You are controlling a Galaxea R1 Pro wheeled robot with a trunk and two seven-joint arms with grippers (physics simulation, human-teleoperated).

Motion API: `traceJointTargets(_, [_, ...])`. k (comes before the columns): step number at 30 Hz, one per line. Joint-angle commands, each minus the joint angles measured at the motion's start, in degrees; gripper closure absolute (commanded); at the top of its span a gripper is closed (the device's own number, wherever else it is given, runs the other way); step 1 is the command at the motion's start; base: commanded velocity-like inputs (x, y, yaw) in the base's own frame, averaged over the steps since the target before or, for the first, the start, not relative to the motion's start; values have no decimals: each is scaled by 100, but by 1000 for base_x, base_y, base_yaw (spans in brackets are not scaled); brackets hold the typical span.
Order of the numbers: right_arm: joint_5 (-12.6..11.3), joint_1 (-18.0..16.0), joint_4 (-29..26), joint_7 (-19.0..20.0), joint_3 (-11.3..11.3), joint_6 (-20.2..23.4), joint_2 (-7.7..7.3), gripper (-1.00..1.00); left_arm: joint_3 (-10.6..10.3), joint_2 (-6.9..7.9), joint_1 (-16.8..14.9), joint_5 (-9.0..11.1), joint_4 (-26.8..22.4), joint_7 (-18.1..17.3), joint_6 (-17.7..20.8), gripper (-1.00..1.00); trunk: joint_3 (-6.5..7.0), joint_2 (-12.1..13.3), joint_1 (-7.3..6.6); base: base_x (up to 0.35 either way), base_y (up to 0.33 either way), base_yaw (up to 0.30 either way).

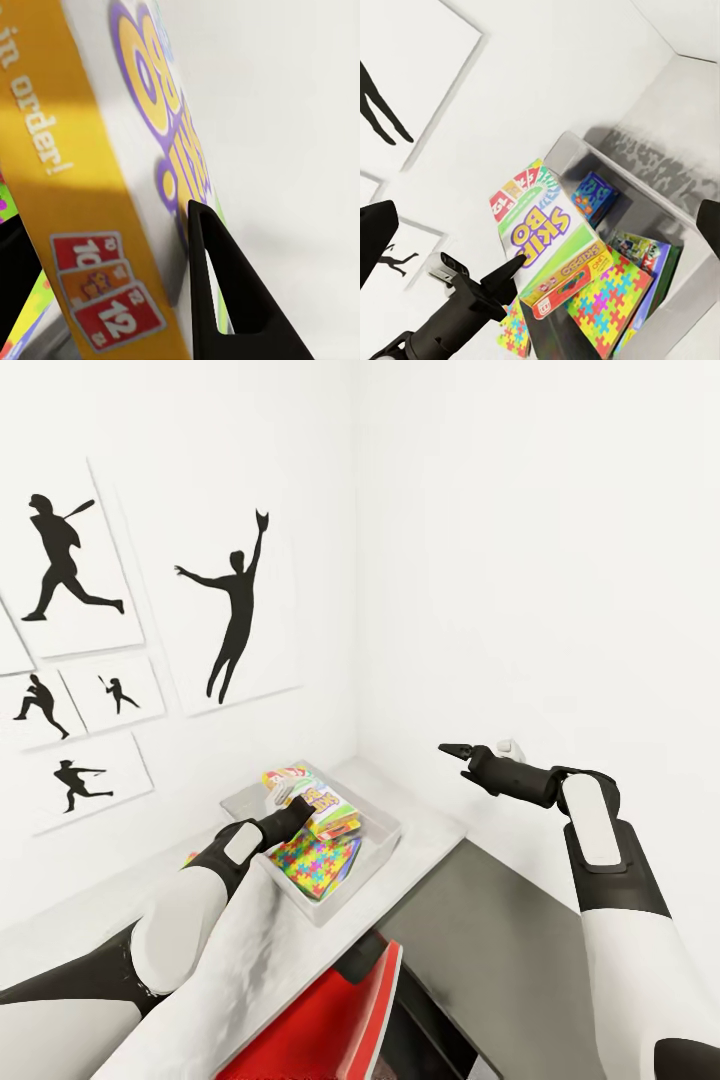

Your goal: Put all the toys in the child's room - the three board games (two on the bed and one on the table), the two jigsaw puzzles on the table, and the tennis ball on the table - inside the toy box on the table in the child's room.

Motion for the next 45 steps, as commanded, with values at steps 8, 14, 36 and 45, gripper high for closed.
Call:
traceJointTargets(8, [11,-6,-5,20,-16,27,-5,-100,18,4,-4,55,-12,-3,62,100,-61,-14,3,0,0,0])
traceJointTargets(14, [43,5,-44,20,-14,27,-3,-100,18,4,-4,55,-12,-5,65,100,-63,-14,3,0,0,0])
traceJointTargets(36, [34,46,-254,20,-25,27,-2,-100,18,13,-4,55,-14,-1,96,-100,-64,-14,3,0,0,0])
traceJointTargets(45, [42,46,-253,20,-25,27,0,-100,33,37,-3,55,-56,-48,145,-100,-64,-14,3,0,0,0])
